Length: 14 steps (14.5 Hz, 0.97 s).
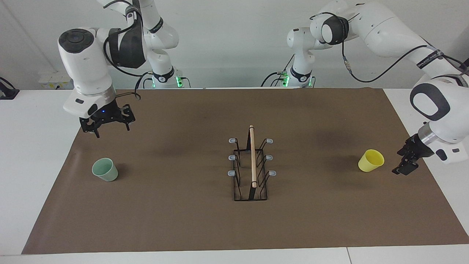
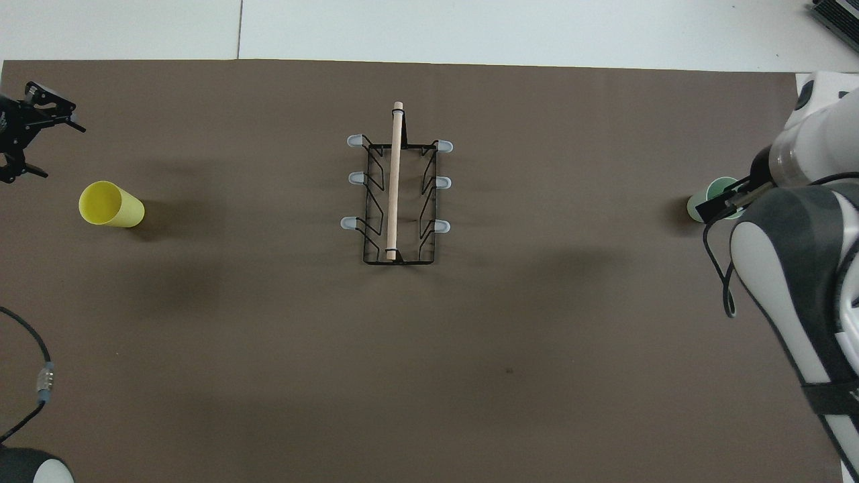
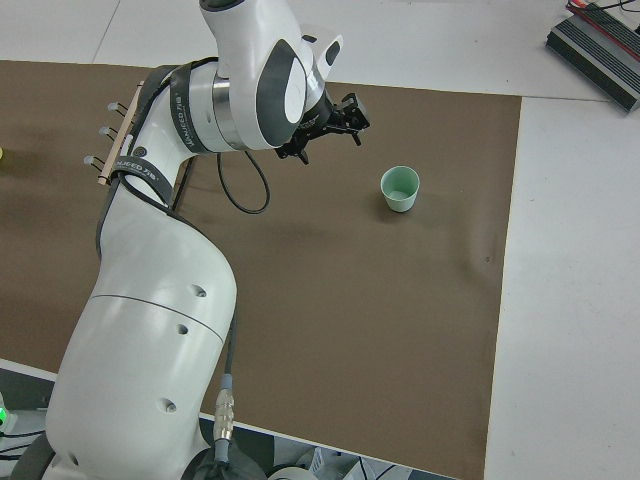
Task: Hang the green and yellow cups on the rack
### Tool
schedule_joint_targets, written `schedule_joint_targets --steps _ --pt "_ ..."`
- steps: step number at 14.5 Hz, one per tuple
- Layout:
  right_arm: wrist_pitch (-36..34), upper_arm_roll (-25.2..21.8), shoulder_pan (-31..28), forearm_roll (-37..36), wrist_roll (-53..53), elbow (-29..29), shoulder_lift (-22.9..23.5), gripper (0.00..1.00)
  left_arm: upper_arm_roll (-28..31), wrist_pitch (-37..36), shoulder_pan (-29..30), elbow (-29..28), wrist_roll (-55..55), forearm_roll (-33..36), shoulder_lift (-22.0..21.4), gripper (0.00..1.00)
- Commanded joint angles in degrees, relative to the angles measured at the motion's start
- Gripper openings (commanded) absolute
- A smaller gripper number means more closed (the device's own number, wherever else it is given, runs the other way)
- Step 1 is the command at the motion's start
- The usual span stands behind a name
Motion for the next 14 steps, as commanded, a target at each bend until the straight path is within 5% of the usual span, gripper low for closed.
schedule_joint_targets --steps 1,5,9,14 --pt "-1.3 0.1 1.2 -4.6 -4.7 -1.8 -0.7 1.0 0.5 5.9 1.7 -4.7 -1.7 -4.2 0.1 0.99" --pt "-4.6 0.1 1.8 -6.8 -13.1 -2.7 -0.7 1.0 1.5 10.5 2.9 -9.9 -4.6 -7.4 -0.1 1.0" --pt "-6.5 0.1 6.1 -19.7 -23.4 -4.9 -0.6 1.0 1.8 9.8 4.7 -10.1 -9.4 -12.8 1.3 1.0" --pt "-2.9 0.1 8.2 -28.7 -23.6 -8.1 2.8 1.0 1.7 3.3 9.6 -11.9 -12.5 -22.0 1.8 1.0"
